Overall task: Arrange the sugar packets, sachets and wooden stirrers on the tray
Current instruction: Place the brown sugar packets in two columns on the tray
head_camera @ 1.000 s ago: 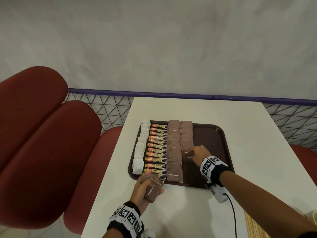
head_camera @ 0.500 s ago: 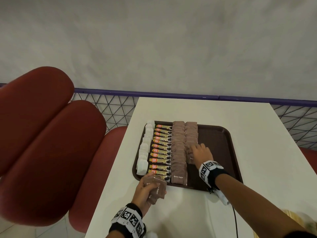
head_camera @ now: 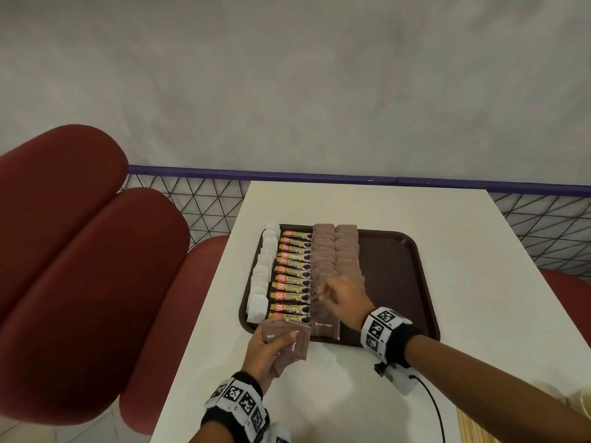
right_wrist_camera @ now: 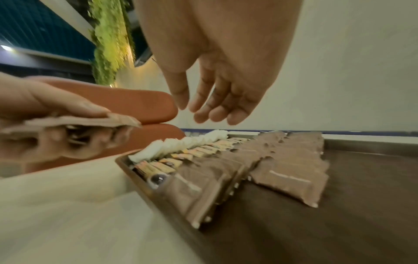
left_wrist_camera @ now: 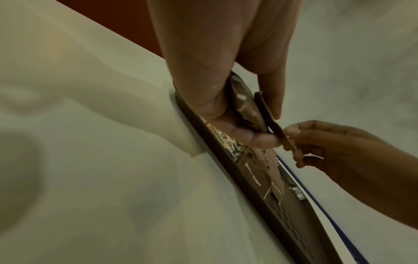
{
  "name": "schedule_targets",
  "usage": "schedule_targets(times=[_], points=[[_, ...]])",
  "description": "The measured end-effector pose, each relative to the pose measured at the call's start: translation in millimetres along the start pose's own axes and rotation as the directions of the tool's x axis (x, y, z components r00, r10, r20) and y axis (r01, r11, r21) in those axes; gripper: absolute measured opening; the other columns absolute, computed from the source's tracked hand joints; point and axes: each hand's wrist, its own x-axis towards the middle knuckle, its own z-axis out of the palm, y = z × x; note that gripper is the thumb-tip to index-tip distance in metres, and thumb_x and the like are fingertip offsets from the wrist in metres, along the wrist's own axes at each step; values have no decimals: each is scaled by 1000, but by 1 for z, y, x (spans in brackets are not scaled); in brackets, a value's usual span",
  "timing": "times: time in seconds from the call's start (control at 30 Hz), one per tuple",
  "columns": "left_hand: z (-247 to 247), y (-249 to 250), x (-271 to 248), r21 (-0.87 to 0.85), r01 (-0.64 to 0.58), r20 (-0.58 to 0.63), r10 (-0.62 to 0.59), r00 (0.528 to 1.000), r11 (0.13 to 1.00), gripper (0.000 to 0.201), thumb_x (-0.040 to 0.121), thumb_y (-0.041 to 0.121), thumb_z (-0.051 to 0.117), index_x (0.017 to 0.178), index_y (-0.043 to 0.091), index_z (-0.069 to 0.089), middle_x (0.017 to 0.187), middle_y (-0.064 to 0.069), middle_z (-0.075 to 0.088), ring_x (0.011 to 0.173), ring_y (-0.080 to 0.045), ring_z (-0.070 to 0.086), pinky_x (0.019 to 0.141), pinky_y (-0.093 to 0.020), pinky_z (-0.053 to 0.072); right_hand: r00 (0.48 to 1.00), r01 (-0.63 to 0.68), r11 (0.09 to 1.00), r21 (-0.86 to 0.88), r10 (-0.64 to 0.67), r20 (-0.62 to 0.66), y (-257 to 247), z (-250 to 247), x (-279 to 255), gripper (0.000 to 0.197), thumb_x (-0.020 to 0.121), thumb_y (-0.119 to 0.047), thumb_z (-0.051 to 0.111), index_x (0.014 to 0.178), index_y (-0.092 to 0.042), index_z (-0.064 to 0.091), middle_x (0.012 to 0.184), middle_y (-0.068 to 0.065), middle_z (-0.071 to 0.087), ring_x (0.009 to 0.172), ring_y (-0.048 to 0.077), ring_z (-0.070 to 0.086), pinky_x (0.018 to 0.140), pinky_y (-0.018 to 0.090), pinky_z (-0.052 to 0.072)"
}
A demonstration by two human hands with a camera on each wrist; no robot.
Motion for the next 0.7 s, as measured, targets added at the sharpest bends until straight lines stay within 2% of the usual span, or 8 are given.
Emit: schedule_targets(times=[0.13,0.2,0.27,0.37,0.43,0.53,0.63,0.7], points=[[0,-1,-2,8,-23,-4,23,1000,1000,43,79,-6,65,117,12,53,107,-16,65,93,-28,65,67,-37,57,957,-80,973,215,15,289,-18,6,-6,27,87,-30,61,106,-11,56,87,-4,57,78,11,53,68,19,43],[-1,-1,-4,4,-24,-9,24,1000,1000,45,78,-4,67,117,13,53,110,-18,65,97,-30,64,69,-37,56,910,-131,958,254,14,415,-23,11,-10,37,85,-32,64,113,-11,53,85,-5,55,77,10,51,70,19,41],[-1,-2,-5,-1,-31,-16,31,999,1000,44,78,-3,68,116,13,53,106,-17,66,93,-30,65,70,-38,56,887,-135,956,262,-2,463,-26,16,-13,42,83,-31,67,117,-12,51,86,-7,52,75,5,50,71,18,41],[0,-3,-8,7,-50,-12,50,999,999,37,79,-3,66,111,11,55,95,-16,68,83,-29,67,66,-38,57,894,-176,935,308,21,447,-29,26,-17,45,81,-22,70,119,-15,47,84,-8,50,69,-1,46,66,15,40],[1,-3,-10,-7,-51,-5,51,999,999,32,80,-2,66,109,9,56,87,-15,69,73,-27,67,60,-36,57,914,-219,890,400,43,404,-31,32,-21,42,79,-13,71,111,-21,45,78,-9,49,66,2,47,66,17,42],[3,-2,-12,-4,-48,33,48,998,999,26,83,2,64,108,7,60,79,-14,70,66,-25,65,62,-33,55,944,-247,831,499,90,316,-32,36,-24,41,78,-6,70,99,-31,44,83,-4,55,76,12,55,73,27,49],[3,-3,-9,-1,-48,18,48,999,999,32,82,2,65,113,8,56,87,-14,71,73,-25,69,64,-36,56,951,-288,773,565,159,267,-34,33,-22,31,79,2,66,96,-18,51,84,0,57,75,12,55,69,21,49],[4,-4,-8,3,-49,14,49,999,999,27,84,0,63,109,9,57,85,-14,70,74,-24,69,68,-39,55,950,-309,762,568,221,220,-34,28,-21,20,79,2,65,88,-13,55,81,1,59,76,13,56,70,19,47]])
